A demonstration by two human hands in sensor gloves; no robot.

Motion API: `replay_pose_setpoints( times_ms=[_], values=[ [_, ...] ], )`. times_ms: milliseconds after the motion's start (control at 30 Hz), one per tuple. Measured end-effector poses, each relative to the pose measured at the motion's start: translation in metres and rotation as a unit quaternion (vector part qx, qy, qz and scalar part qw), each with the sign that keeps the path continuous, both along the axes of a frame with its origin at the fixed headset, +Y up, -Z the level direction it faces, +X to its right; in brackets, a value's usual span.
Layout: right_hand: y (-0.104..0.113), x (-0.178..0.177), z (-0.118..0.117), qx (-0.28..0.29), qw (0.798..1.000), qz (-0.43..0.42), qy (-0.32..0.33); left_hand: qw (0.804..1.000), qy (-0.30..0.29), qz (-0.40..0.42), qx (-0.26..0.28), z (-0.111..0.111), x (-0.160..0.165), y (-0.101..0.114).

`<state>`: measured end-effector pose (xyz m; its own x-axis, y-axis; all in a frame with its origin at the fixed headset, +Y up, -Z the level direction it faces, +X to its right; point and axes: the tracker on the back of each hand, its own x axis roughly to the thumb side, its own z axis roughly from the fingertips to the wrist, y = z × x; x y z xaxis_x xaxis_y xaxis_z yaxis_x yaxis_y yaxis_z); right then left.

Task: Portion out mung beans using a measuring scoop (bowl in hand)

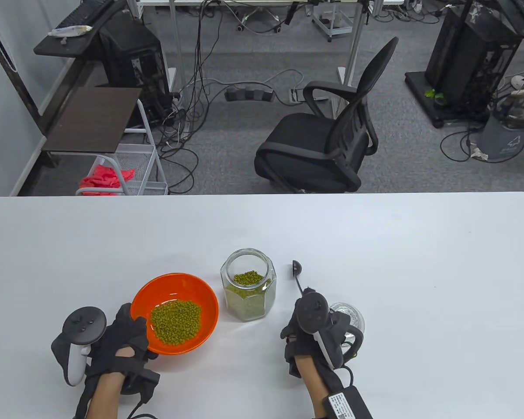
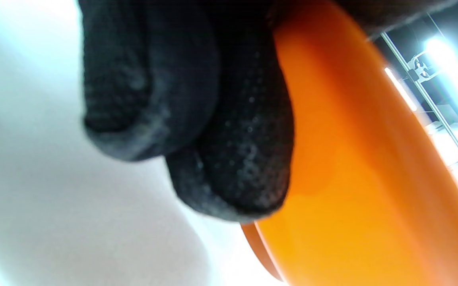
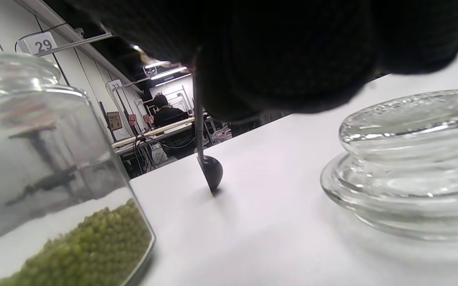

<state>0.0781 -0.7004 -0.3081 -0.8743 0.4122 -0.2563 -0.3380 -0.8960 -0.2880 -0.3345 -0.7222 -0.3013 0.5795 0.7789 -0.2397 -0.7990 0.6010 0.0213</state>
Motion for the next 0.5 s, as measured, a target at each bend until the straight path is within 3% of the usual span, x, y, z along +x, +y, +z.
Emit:
replay_pose_setpoints(
  times_ms=[500],
  values=[
    [-0.032, 0.001, 0.004, -0.13, 0.991, 0.02, 0.007, 1.0, -0.002, -0.002, -0.003, 0.0, 0.001, 0.0]
  ],
)
